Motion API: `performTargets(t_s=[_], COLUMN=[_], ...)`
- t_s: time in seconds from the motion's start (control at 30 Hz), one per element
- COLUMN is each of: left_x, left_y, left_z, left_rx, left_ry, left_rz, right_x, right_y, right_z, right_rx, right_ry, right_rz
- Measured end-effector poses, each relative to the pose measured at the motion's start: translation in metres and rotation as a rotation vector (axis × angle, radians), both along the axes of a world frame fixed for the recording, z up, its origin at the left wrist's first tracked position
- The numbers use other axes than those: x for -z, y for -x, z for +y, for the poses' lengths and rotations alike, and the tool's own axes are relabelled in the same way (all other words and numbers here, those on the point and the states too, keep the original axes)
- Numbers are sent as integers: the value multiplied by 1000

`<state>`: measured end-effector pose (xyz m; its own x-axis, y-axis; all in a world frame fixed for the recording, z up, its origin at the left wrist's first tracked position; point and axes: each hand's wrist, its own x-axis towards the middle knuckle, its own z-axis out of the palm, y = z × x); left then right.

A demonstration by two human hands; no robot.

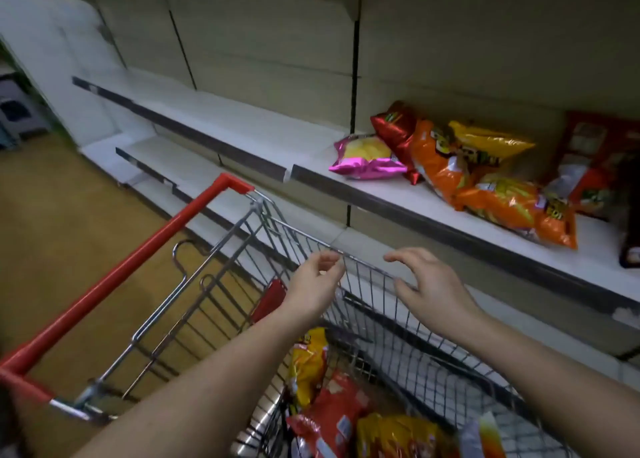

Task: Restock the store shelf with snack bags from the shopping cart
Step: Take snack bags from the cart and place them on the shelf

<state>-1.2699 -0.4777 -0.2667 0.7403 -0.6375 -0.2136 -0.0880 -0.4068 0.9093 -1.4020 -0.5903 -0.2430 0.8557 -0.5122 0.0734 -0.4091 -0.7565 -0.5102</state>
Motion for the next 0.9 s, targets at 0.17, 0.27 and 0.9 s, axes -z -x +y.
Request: performTargets(t_s=[0.17,0.27,0.9], left_x=[62,96,275], left_y=[3,0,-6], left_z=[30,37,15], left_rx=[-36,-22,418], left_ry=[-176,-295,-809], left_rz=[119,192,448], right_x=[66,104,277], right_y=[-4,-3,17], right_z=[14,23,58], right_rx=[-4,51,354], right_ry=[-125,-215,-772], right_rz=[168,254,654])
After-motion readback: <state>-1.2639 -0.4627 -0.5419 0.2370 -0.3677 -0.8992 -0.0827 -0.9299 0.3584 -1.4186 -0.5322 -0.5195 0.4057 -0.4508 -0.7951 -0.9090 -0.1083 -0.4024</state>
